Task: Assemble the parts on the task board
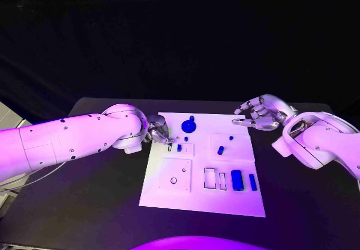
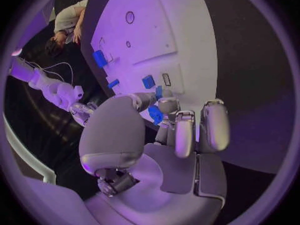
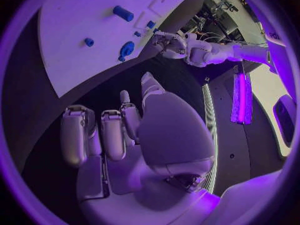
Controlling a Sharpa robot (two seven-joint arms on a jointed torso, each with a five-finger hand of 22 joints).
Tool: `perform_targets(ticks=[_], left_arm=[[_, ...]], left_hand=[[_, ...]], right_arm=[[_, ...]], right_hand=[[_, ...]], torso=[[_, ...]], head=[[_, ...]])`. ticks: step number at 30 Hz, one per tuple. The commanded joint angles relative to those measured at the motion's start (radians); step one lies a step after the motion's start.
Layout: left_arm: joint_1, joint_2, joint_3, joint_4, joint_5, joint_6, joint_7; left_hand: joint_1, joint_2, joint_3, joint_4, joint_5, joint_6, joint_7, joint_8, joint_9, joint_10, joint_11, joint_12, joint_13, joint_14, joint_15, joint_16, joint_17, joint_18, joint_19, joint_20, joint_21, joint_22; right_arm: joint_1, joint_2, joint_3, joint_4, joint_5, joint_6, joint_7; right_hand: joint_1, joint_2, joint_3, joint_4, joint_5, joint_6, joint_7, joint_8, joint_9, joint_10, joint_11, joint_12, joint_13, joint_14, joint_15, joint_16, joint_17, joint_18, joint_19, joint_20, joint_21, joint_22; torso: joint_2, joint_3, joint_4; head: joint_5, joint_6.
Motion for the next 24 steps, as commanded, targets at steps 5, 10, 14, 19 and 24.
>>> perform_targets(ticks=[5,10,14,19,24], left_arm=[[-0.007,0.004,-0.001,0.003,-0.036,0.016,-0.011],[-0.010,0.006,-0.002,0.006,-0.052,0.031,-0.009],[-0.011,0.008,-0.002,0.007,-0.069,0.038,-0.008],[-0.012,0.010,-0.002,0.008,-0.076,0.041,-0.008],[-0.013,0.013,-0.004,0.008,-0.079,0.043,-0.008]], left_hand=[[0.003,0.007,0.177,-0.168,0.003,0.005,-0.005,-0.001,0.002,0.006,0.000,0.005,0.001,0.105,-0.010,0.005,0.261,-0.019,0.007,0.003,0.004,0.002],[0.003,0.007,0.177,-0.168,0.003,0.005,-0.005,-0.001,0.002,0.006,0.000,0.005,0.001,0.105,-0.010,0.005,0.261,-0.019,0.007,0.003,0.004,0.002],[0.001,0.007,0.179,-0.168,0.002,0.006,-0.005,-0.002,0.002,0.006,0.000,0.004,0.001,0.105,-0.010,0.006,0.262,-0.019,0.008,0.003,0.004,0.003],[0.001,0.007,0.179,-0.168,0.002,0.006,-0.005,-0.002,0.002,0.006,0.000,0.004,0.001,0.105,-0.010,0.006,0.262,-0.019,0.008,0.003,0.004,0.003],[0.001,0.007,0.179,-0.168,0.002,0.006,-0.005,-0.002,0.002,0.006,0.000,0.004,0.001,0.105,-0.010,0.006,0.262,-0.019,0.008,0.003,0.004,0.003]], right_arm=[[-0.001,-0.001,0.000,0.003,-0.007,0.007,0.012],[-0.001,-0.001,0.000,0.003,-0.004,0.003,0.017],[-0.001,-0.001,0.000,0.002,-0.003,0.001,0.019],[-0.002,-0.001,0.000,0.002,-0.002,-0.001,0.020],[-0.002,-0.001,0.000,0.002,-0.002,-0.002,0.020]], right_hand=[[-0.003,0.009,-0.004,-0.001,0.004,-0.008,-0.001,0.005,-0.001,0.003,-0.005,0.003,0.076,0.054,0.003,-0.005,0.059,0.012,0.025,0.005,-0.002,0.153],[-0.003,0.009,-0.004,-0.001,0.004,-0.008,-0.002,0.006,-0.002,0.003,-0.005,0.003,0.076,0.055,0.003,-0.005,0.060,0.012,0.025,0.005,-0.002,0.154],[-0.003,0.009,-0.004,-0.001,0.004,-0.008,-0.002,0.006,-0.002,0.003,-0.005,0.003,0.076,0.055,0.003,-0.005,0.060,0.012,0.025,0.005,-0.002,0.154],[-0.003,0.009,-0.004,-0.001,0.004,-0.008,-0.002,0.006,-0.002,0.003,-0.005,0.003,0.076,0.055,0.003,-0.005,0.060,0.012,0.025,0.005,-0.002,0.154],[-0.003,0.009,-0.004,-0.001,0.004,-0.008,-0.002,0.006,-0.002,0.003,-0.005,0.003,0.076,0.055,0.003,-0.005,0.060,0.012,0.025,0.005,-0.002,0.154]], torso=[[0.001,-0.0009,0.0009],[0.000,-0.0017,0.0001],[0.000,-0.0009,-0.0009],[0.000,0.0000,0.0005],[0.000,0.0004,0.0010]], head=[[-0.001,-0.002],[-0.004,-0.002],[-0.002,-0.004],[-0.002,-0.005],[-0.002,-0.007]])
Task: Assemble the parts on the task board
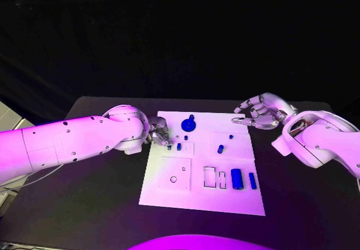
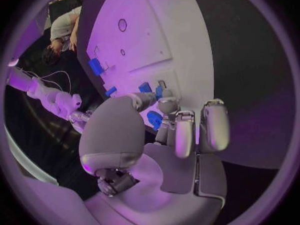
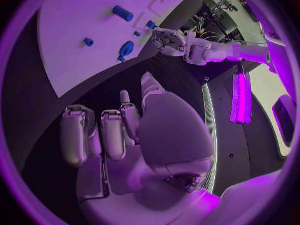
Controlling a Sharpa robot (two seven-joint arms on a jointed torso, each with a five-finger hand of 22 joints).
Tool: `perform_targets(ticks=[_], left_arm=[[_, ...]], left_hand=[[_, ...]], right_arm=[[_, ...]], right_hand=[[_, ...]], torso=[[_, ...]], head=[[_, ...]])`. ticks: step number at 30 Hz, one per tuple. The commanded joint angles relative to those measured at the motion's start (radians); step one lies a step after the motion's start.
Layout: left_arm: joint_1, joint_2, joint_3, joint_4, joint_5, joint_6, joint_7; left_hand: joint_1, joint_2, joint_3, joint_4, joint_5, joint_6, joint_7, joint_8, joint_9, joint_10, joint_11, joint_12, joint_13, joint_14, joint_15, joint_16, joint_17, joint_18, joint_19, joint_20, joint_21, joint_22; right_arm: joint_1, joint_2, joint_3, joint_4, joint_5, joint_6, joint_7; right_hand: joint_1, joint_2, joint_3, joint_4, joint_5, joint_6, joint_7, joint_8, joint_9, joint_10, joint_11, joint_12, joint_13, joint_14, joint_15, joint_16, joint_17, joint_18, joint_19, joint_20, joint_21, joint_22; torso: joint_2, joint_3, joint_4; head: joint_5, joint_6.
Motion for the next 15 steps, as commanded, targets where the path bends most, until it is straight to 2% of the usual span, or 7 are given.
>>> perform_targets(ticks=[1,6,15], left_arm=[[-0.001,0.003,-0.001,0.004,-0.018,0.021,0.000],[-0.002,0.000,-0.005,0.007,-0.019,0.028,-0.001],[-0.003,-0.003,-0.007,0.017,-0.019,0.039,-0.002]], left_hand=[[0.000,0.007,0.176,-0.170,0.003,0.001,-0.004,0.002,0.001,0.007,0.000,0.004,0.001,0.102,-0.006,0.006,0.262,-0.019,0.005,-0.001,0.005,0.001],[-0.002,0.007,0.179,-0.170,0.002,0.001,-0.004,0.002,0.001,0.008,0.000,0.004,0.002,0.102,-0.006,0.006,0.262,-0.019,0.005,-0.001,0.005,0.001],[-0.002,0.007,0.179,-0.170,0.002,0.001,-0.004,0.002,0.001,0.008,0.000,0.004,0.002,0.102,-0.006,0.006,0.262,-0.019,0.005,-0.001,0.005,0.001]], right_arm=[[-0.001,0.000,0.000,0.002,-0.004,0.001,0.015],[-0.001,0.000,0.000,0.002,-0.004,0.002,0.014],[-0.001,-0.002,0.000,0.002,-0.004,0.003,0.013]], right_hand=[[-0.003,0.009,-0.004,-0.001,0.004,-0.008,-0.002,0.006,-0.002,0.003,-0.005,0.003,0.076,0.055,0.003,-0.005,0.060,0.012,0.025,0.005,-0.002,0.153],[-0.003,0.011,-0.004,-0.001,0.005,-0.008,-0.002,0.007,-0.002,0.004,-0.006,0.004,0.077,0.055,0.003,-0.005,0.060,0.012,0.026,0.005,0.000,0.154],[-0.003,0.011,-0.004,-0.001,0.005,-0.008,-0.002,0.007,-0.002,0.004,-0.006,0.004,0.077,0.055,0.003,-0.005,0.060,0.012,0.026,0.005,0.000,0.154]], torso=[[0.000,0.0006,0.0004],[0.000,0.0015,-0.0018],[0.000,0.0006,-0.0002]], head=[[0.000,-0.001],[-0.001,-0.003],[-0.002,-0.006]])
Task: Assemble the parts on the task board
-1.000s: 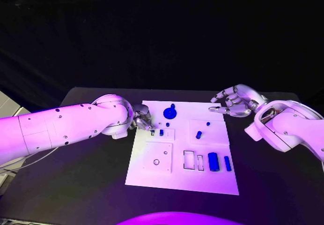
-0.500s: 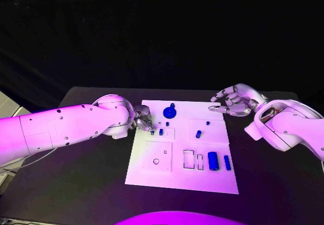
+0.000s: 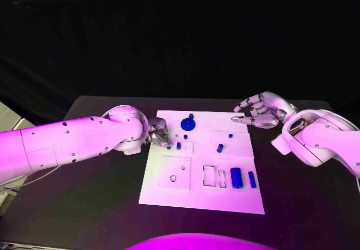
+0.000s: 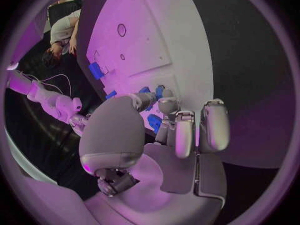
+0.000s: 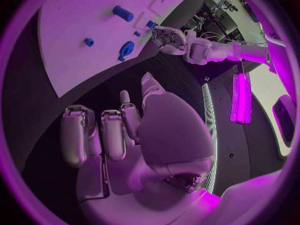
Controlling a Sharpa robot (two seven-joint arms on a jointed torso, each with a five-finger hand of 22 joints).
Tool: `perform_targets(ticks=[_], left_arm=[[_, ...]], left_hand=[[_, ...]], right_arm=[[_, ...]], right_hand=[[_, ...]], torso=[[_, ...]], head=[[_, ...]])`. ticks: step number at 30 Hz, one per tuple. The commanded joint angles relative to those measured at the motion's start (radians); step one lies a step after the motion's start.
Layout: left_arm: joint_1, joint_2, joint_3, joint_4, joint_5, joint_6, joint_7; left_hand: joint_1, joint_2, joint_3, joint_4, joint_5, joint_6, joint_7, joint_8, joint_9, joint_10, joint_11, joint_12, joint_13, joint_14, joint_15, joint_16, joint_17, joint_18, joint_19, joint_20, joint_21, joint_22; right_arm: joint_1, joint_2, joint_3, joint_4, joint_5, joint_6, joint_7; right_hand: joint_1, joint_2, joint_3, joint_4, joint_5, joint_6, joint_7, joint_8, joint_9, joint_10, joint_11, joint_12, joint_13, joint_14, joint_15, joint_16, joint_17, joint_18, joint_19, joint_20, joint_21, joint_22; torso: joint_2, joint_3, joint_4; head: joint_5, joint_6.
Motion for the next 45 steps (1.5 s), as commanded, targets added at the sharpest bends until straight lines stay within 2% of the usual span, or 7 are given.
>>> perform_targets(ticks=[1,21,33,43,45], left_arm=[[-0.002,0.000,-0.001,0.007,-0.006,0.027,-0.001],[-0.003,0.001,-0.001,-0.003,-0.006,0.011,-0.037],[-0.003,0.008,-0.001,-0.001,0.028,0.027,-0.025],[-0.003,0.011,-0.001,-0.005,0.066,0.044,-0.014],[-0.003,0.011,-0.001,-0.006,0.070,0.042,-0.012]], left_hand=[[-0.002,0.007,0.179,-0.170,0.003,0.001,-0.006,0.002,0.002,0.008,0.000,0.004,0.001,0.102,-0.006,0.006,0.262,-0.019,0.005,-0.001,0.005,0.001],[-0.004,0.006,0.182,-0.172,0.002,0.001,-0.007,0.002,0.002,0.008,-0.001,0.004,0.000,0.102,-0.006,0.006,0.263,-0.019,0.005,-0.001,0.005,0.002],[-0.004,0.006,0.182,-0.172,0.002,0.002,-0.007,0.002,0.002,0.010,-0.001,0.005,0.003,0.102,-0.006,0.006,0.263,-0.020,0.007,-0.001,0.006,0.004],[-0.024,-0.010,0.186,-0.176,0.003,0.014,-0.011,0.003,0.003,0.024,-0.004,0.011,0.015,0.102,-0.008,0.006,0.263,-0.021,0.010,-0.002,0.008,0.008],[-0.038,-0.023,0.182,-0.175,0.001,0.023,-0.015,0.004,0.003,0.028,-0.007,0.010,0.016,0.102,-0.010,0.006,0.263,-0.021,0.010,-0.003,0.008,0.008]], right_arm=[[-0.001,-0.001,0.000,0.002,-0.004,0.003,0.012],[-0.001,-0.002,0.000,0.003,-0.004,0.003,0.012],[-0.001,-0.003,0.000,0.004,-0.004,0.006,0.011],[-0.001,-0.003,0.000,0.003,-0.004,0.006,0.011],[-0.001,-0.003,0.000,0.003,-0.004,0.007,0.012]], right_hand=[[0.001,0.007,-0.004,-0.001,0.005,-0.008,-0.002,0.007,-0.002,0.004,-0.006,0.004,0.077,0.055,0.003,-0.005,0.060,0.012,0.026,0.005,0.000,0.154],[0.000,0.008,-0.004,-0.001,0.005,-0.007,-0.002,0.007,-0.002,0.006,-0.006,0.006,0.078,0.055,0.003,-0.005,0.061,0.011,0.027,0.005,0.001,0.155],[0.000,0.008,-0.004,-0.001,0.005,-0.007,-0.002,0.007,-0.002,0.006,-0.006,0.006,0.078,0.055,0.003,-0.005,0.061,0.011,0.027,0.005,0.001,0.155],[0.000,0.008,-0.004,-0.001,0.005,-0.007,-0.002,0.007,-0.002,0.006,-0.006,0.006,0.078,0.055,0.003,-0.005,0.061,0.011,0.027,0.005,0.001,0.155],[0.000,0.008,-0.004,-0.001,0.006,-0.007,-0.002,0.009,-0.002,0.005,-0.006,0.005,0.076,0.055,0.003,-0.005,0.061,0.011,0.028,0.004,0.001,0.155]], torso=[[0.000,-0.0007,0.0010],[0.000,-0.0005,0.0005],[0.001,-0.0001,0.0000],[0.001,0.0005,0.0004],[0.000,0.0007,0.0002]], head=[[0.000,-0.001],[0.001,-0.003],[0.000,-0.005],[-0.002,-0.010],[-0.003,-0.011]])
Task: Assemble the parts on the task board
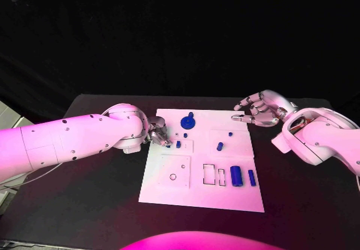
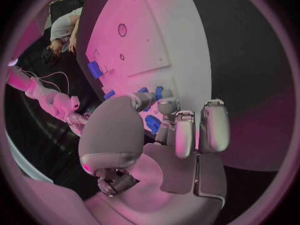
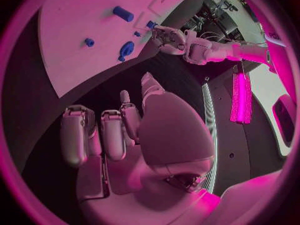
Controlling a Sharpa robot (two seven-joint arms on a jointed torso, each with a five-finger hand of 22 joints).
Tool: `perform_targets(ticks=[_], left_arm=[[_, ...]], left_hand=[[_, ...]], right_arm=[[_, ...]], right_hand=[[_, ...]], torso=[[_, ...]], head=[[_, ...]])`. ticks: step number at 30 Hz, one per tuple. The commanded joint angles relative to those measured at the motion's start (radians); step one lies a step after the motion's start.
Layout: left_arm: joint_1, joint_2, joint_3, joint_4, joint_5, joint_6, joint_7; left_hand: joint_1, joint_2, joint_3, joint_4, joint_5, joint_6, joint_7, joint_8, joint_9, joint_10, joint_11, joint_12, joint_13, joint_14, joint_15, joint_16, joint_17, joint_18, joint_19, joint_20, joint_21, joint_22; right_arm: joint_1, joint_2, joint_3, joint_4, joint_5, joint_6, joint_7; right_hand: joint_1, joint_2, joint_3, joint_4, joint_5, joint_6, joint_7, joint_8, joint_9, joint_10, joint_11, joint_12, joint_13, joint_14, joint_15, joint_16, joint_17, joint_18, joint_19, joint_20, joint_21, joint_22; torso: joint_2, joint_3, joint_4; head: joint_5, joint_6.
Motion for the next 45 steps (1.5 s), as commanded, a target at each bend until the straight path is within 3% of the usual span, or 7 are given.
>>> perform_targets(ticks=[1,6,11,27,32,45], left_arm=[[-0.003,0.005,-0.003,0.002,0.037,0.031,0.014],[-0.003,0.008,-0.003,-0.005,0.043,0.015,0.013],[-0.003,0.011,-0.003,-0.011,0.047,0.007,0.005],[-0.003,0.023,-0.003,-0.028,0.058,0.002,-0.009],[-0.003,0.028,-0.003,-0.032,0.064,0.007,-0.010],[-0.003,0.035,-0.004,-0.041,0.068,-0.003,-0.018]], left_hand=[[-0.026,-0.013,0.153,-0.157,-0.001,0.009,-0.010,0.001,0.001,0.009,-0.001,0.004,0.002,0.106,-0.008,0.006,0.263,-0.008,0.007,0.001,0.004,0.001],[-0.037,-0.022,0.142,-0.151,-0.003,0.014,-0.013,-0.001,0.000,0.012,-0.004,0.004,0.003,0.106,-0.011,0.006,0.263,-0.008,0.008,0.000,0.004,0.002],[-0.068,-0.025,0.119,-0.123,-0.007,0.023,-0.019,-0.004,-0.001,0.014,-0.008,0.001,0.003,0.106,-0.014,0.006,0.263,-0.008,0.010,-0.003,0.004,0.005],[-0.109,-0.023,0.052,-0.072,-0.010,0.036,-0.022,-0.008,0.000,0.015,-0.011,-0.002,0.005,0.106,-0.017,0.006,0.263,-0.009,0.011,-0.007,0.002,0.004],[-0.127,-0.035,0.005,-0.046,-0.008,0.041,-0.023,-0.013,-0.001,0.015,-0.012,-0.001,0.009,0.106,-0.018,0.006,0.263,-0.009,0.012,-0.008,0.002,0.006],[-0.158,-0.022,-0.131,0.034,-0.006,0.051,-0.020,-0.021,0.001,0.015,-0.009,-0.001,0.013,0.106,-0.016,0.006,0.263,-0.009,0.014,-0.009,0.001,0.008]], right_arm=[[-0.001,0.000,0.000,0.001,-0.004,0.006,0.012],[-0.001,0.001,0.000,0.001,-0.004,0.006,0.014],[-0.001,0.001,0.000,0.002,-0.004,0.006,0.018],[-0.001,0.002,0.000,0.004,-0.003,0.004,0.020],[-0.001,0.001,0.000,0.004,-0.003,0.004,0.019],[-0.001,0.000,0.000,0.004,-0.003,0.001,0.021]], right_hand=[[0.000,0.008,-0.004,-0.001,0.006,-0.007,-0.002,0.005,-0.001,0.001,-0.002,0.005,0.077,0.055,0.003,-0.005,0.061,0.011,0.028,0.004,0.001,0.156],[0.000,0.009,-0.004,-0.001,0.006,-0.007,-0.002,0.005,-0.001,0.002,-0.002,0.005,0.077,0.055,0.003,-0.005,0.062,0.011,0.028,0.004,0.002,0.156],[0.000,0.009,-0.004,-0.001,0.006,-0.007,-0.002,0.005,-0.001,0.002,-0.002,0.005,0.077,0.055,0.003,-0.005,0.062,0.011,0.028,0.004,0.002,0.156],[0.000,0.009,-0.004,-0.001,0.007,-0.007,-0.002,0.005,-0.001,0.002,-0.003,0.005,0.077,0.055,0.002,-0.005,0.062,0.011,0.028,0.004,0.002,0.156],[0.000,0.009,-0.004,-0.001,0.007,-0.007,-0.002,0.005,-0.001,0.002,-0.003,0.005,0.077,0.055,0.002,-0.005,0.062,0.011,0.028,0.004,0.002,0.156],[0.000,0.010,-0.004,-0.001,0.009,-0.007,-0.003,0.006,-0.001,0.001,-0.003,0.005,0.076,0.055,0.002,-0.006,0.060,0.011,0.028,0.004,0.001,0.155]], torso=[[-0.001,0.0004,-0.0001],[0.000,0.0009,0.0003],[-0.001,0.0002,0.0000],[0.000,-0.0012,0.0003],[0.000,-0.0016,0.0005],[0.000,-0.0014,0.0006]], head=[[-0.001,-0.002],[-0.002,0.000],[-0.004,-0.002],[-0.005,-0.002],[-0.006,-0.002],[-0.008,-0.002]])
